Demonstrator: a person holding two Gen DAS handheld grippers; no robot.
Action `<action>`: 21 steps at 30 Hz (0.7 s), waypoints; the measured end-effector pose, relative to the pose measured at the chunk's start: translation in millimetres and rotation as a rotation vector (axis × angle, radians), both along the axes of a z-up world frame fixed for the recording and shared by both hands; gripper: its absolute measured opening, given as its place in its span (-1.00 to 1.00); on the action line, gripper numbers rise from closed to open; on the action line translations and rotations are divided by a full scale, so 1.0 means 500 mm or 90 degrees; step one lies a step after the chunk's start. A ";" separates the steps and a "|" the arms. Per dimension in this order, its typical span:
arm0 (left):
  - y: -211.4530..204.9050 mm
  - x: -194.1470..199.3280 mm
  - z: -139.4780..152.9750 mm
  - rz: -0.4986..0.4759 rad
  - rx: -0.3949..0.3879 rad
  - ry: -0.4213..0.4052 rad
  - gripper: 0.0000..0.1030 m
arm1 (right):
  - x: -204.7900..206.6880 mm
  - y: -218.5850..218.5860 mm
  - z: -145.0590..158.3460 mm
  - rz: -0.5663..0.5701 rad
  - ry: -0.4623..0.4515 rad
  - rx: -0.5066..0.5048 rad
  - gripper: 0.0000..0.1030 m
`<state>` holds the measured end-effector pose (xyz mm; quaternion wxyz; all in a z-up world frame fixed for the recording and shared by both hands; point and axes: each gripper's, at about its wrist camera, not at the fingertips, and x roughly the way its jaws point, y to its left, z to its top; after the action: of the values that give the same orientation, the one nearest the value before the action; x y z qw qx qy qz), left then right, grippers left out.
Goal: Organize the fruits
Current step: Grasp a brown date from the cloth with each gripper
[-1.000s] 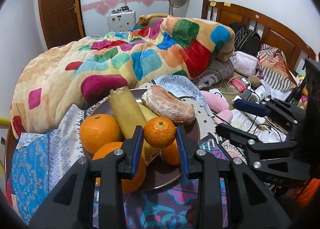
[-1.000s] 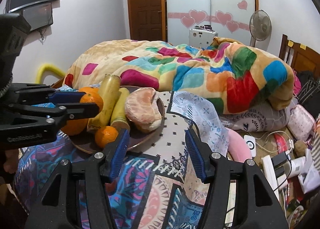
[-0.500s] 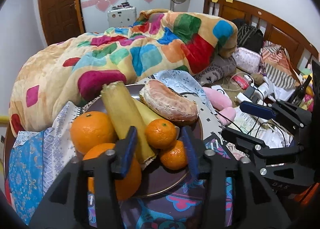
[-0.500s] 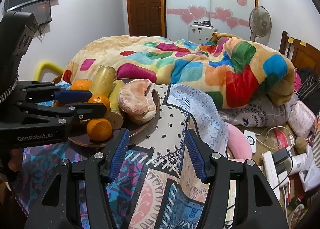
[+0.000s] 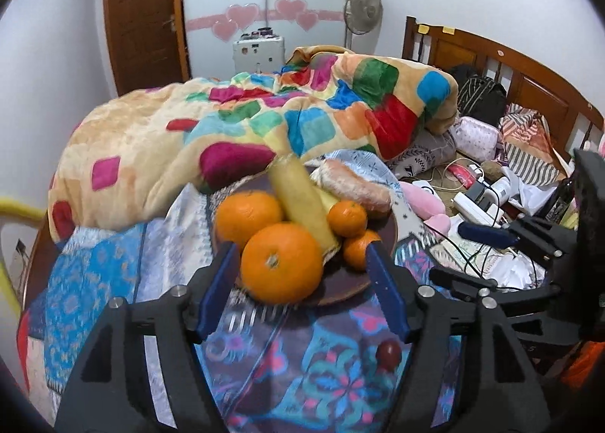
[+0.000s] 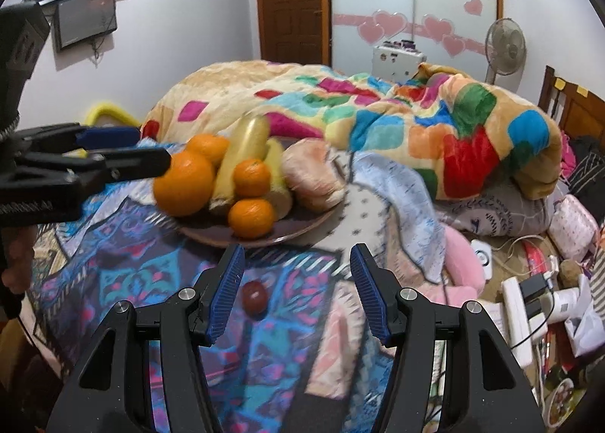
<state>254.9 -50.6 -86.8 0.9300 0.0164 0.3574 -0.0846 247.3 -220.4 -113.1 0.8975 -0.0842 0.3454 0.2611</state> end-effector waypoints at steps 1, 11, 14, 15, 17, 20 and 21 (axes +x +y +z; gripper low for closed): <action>0.007 -0.007 -0.004 0.002 -0.003 0.005 0.34 | -0.001 0.005 -0.005 0.002 0.005 -0.004 0.06; 0.050 -0.048 -0.062 0.009 -0.019 0.049 0.34 | 0.013 0.045 -0.062 0.031 0.075 -0.038 -0.60; 0.045 -0.056 -0.075 0.003 -0.022 0.061 0.34 | 0.007 0.033 -0.057 0.027 0.081 -0.020 -0.65; 0.041 -0.060 -0.077 0.000 -0.023 0.064 0.34 | 0.003 0.031 -0.055 0.024 0.081 -0.016 -0.65; 0.029 -0.069 -0.078 -0.007 -0.025 0.065 0.33 | -0.009 0.022 -0.047 0.014 0.071 -0.015 -0.65; 0.006 -0.086 -0.073 -0.022 -0.027 0.062 0.23 | -0.030 0.005 -0.032 0.004 0.058 -0.012 -0.65; -0.003 -0.091 -0.073 -0.029 -0.032 0.064 0.20 | -0.038 -0.002 -0.027 0.001 0.053 -0.012 -0.65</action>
<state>209.7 -52.1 -123.3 0.9088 -0.0030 0.4011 -0.1150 228.2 -221.2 -126.6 0.8813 -0.0822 0.3850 0.2614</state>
